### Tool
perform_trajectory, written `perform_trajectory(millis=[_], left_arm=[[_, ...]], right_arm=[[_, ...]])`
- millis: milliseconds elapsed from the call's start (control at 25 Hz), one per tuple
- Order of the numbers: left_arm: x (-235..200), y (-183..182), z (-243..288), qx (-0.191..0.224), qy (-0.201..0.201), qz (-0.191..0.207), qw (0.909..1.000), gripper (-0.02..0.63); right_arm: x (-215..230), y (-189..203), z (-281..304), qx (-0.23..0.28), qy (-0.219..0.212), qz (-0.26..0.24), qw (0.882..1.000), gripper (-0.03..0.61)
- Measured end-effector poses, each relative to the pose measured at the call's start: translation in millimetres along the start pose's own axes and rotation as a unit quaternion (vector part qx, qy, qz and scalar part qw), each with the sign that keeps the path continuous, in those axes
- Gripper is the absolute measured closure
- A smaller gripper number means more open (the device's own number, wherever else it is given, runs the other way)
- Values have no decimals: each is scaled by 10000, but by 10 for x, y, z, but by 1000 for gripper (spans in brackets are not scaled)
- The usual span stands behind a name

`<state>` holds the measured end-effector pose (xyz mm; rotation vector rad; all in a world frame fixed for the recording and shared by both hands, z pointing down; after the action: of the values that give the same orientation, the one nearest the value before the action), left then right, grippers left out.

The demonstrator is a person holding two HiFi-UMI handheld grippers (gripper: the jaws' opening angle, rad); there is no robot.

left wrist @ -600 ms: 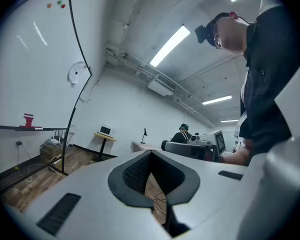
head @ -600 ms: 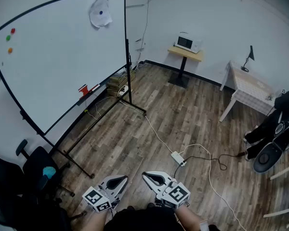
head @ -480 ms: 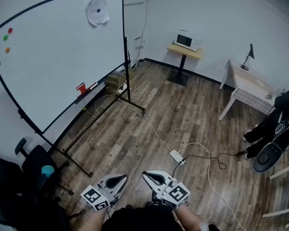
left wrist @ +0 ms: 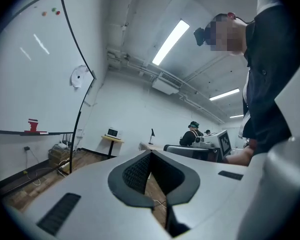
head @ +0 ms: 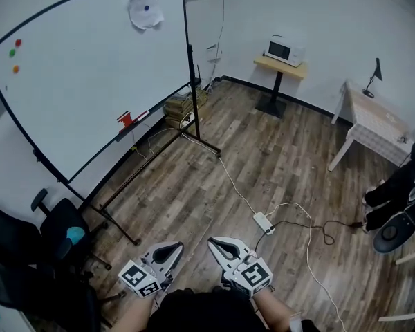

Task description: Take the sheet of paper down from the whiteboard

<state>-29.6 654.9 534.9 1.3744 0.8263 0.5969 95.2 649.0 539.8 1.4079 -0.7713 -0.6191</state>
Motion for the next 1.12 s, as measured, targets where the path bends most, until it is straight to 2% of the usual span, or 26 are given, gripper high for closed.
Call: perform_trajectory(millis=[280,440,600,720,880,1120], left_arm=[[-15,136,2,-179,-472,-116,9987,603],[-84,151,-27,-13,-489,-273,9984,603],[-251,85,104,141,-389,-278,9988,603],[-463,76,257,116,-329,-185,9992,603],[-871,-113,462,396,-328,-181,9985,603],[-1590,-438,674,752,-285,-123,9967,603]], right_arm=[[154,168,7,-202,5,141,9997,558],[258,243,51,-499,85,108,9987,558],[373,193,221,-426,-147,56,9990,558],[544,117,355,-503,-88,2,9987,558],[854,-46,594,-714,51,-194,9972,558],[1287,-351,1086,-577,209,-302,9977,558]])
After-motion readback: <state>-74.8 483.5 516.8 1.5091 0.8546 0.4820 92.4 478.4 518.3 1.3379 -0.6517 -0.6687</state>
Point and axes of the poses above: the fingertips, and each gripper's own axes: z forward along the fingers, x to its right, y out of its underside, the point moved 3 cm from there along -z, backward along the fingers, and after that the axes turned 3 degrees about z, right-handed, at the moved point
